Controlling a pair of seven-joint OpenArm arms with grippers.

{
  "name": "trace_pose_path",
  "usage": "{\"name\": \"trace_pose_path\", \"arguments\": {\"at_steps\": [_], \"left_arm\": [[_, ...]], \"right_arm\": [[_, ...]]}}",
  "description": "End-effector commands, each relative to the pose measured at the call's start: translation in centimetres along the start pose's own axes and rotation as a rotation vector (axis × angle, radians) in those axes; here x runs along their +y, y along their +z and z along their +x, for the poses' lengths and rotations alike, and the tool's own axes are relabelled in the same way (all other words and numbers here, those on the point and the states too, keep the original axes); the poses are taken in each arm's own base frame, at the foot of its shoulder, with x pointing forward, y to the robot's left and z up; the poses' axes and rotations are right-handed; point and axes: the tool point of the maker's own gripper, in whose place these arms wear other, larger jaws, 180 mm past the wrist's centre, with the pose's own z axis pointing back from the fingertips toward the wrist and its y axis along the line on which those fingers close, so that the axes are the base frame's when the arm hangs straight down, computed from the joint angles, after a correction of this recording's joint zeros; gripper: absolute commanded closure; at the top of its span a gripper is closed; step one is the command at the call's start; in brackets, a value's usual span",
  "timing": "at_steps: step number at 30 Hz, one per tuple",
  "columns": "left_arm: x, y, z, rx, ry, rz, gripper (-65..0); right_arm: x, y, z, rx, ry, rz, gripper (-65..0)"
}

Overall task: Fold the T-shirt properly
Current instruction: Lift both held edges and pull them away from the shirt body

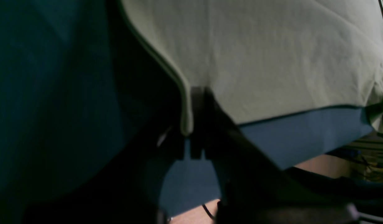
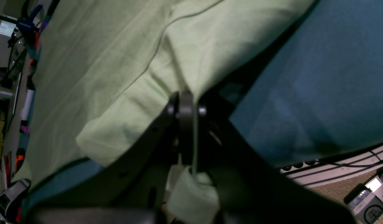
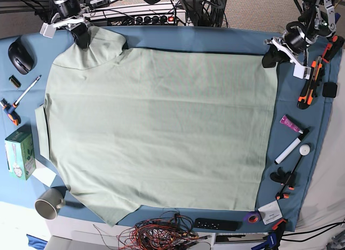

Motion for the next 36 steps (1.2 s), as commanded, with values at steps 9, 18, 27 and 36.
{"name": "trace_pose_path", "arguments": {"at_steps": [9,18,27,36], "left_arm": [[0.0,0.9,-1.0,0.025,-0.015,-0.005,0.0],[-0.2,1.5,-2.7,0.061,0.017,-0.015,0.0],[-1.0,2.5,-3.3,0.077,-0.005,-0.034,0.0],[-2.6,3.8,-3.8,0.085,-0.018,-0.053,0.0]], "right_arm": [[-0.7,0.6,-1.3,0.066,0.006,-0.029,0.0],[-0.8,2.2,-2.4,0.098,0.005,-0.018,0.0],[-1.6,4.4,-3.0,0.124,0.008,-0.027,0.0],[-3.8,7.2,-0.7,0.065,-0.002,-0.086,0.0]]}}
